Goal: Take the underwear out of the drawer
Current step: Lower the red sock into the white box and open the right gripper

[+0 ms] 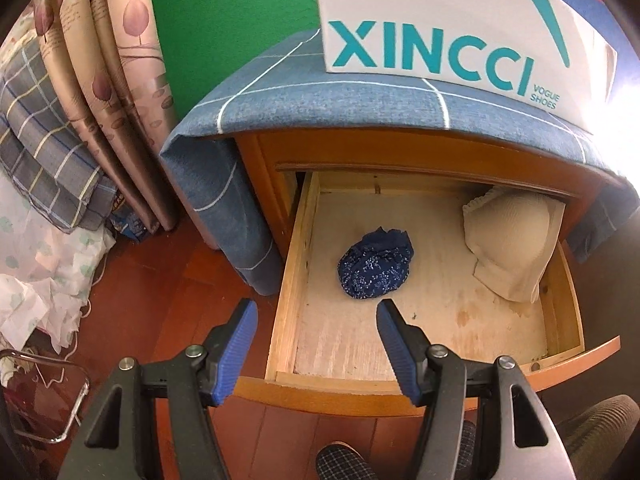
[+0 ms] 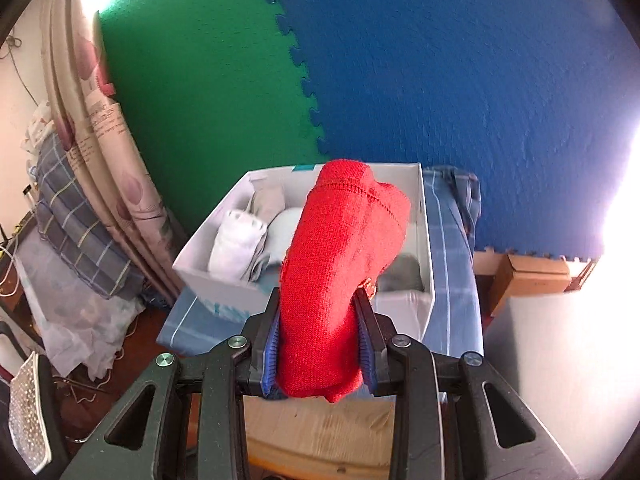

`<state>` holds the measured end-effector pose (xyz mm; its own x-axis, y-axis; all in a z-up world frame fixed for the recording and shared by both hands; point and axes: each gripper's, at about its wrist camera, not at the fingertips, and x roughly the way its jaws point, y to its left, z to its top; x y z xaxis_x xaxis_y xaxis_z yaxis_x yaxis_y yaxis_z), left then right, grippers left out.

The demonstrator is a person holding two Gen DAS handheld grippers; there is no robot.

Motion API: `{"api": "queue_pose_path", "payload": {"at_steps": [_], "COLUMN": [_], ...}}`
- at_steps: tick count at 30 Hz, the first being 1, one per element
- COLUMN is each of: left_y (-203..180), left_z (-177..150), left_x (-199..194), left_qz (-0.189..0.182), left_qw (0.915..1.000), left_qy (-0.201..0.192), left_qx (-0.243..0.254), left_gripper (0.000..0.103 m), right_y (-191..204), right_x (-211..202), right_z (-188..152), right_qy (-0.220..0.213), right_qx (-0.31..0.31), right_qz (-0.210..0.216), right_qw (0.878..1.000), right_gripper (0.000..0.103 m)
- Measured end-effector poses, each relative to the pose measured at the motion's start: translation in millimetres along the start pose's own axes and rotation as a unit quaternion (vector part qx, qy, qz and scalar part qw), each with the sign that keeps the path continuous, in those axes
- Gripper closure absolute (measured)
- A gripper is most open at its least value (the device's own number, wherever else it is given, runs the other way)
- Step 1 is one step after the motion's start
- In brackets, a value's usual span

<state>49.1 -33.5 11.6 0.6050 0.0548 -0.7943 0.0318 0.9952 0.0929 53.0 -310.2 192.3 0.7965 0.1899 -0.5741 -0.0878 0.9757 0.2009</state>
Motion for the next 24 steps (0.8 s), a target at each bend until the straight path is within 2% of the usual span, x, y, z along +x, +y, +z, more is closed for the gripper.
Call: {"api": "queue_pose_path", "payload": {"at_steps": [5, 10, 18, 24], "left_y": [3, 5, 6, 8], "left_z": [0, 0, 0, 0], "left_x": [2, 4, 5, 6], "left_qz": [-0.004, -0.007, -0.007, -0.011], "left_qw": [0.9999, 0.9998, 0.9998, 0.9996], "left_qy": [0.005, 0.008, 0.01, 0.013], "left_qx": [-0.011, -0.015, -0.018, -0.022], "left_gripper": [0.039, 0.039, 0.039, 0.039], "right_y": [-1, 3, 1, 2], "right_x": [33, 67, 120, 134], "right_z": [29, 43, 35, 24], "right_qy": [0.013, 0.035, 0.088, 0.106], "right_qx": [-0.005, -0.008, -0.001, -0.004], "right_qz": [-0.018, -0.03, -0.035, -0.028], "right_qw": [1.0, 0.999, 0.995, 0.994], "right_gripper": [0.073, 0.073, 0.073, 0.072]}}
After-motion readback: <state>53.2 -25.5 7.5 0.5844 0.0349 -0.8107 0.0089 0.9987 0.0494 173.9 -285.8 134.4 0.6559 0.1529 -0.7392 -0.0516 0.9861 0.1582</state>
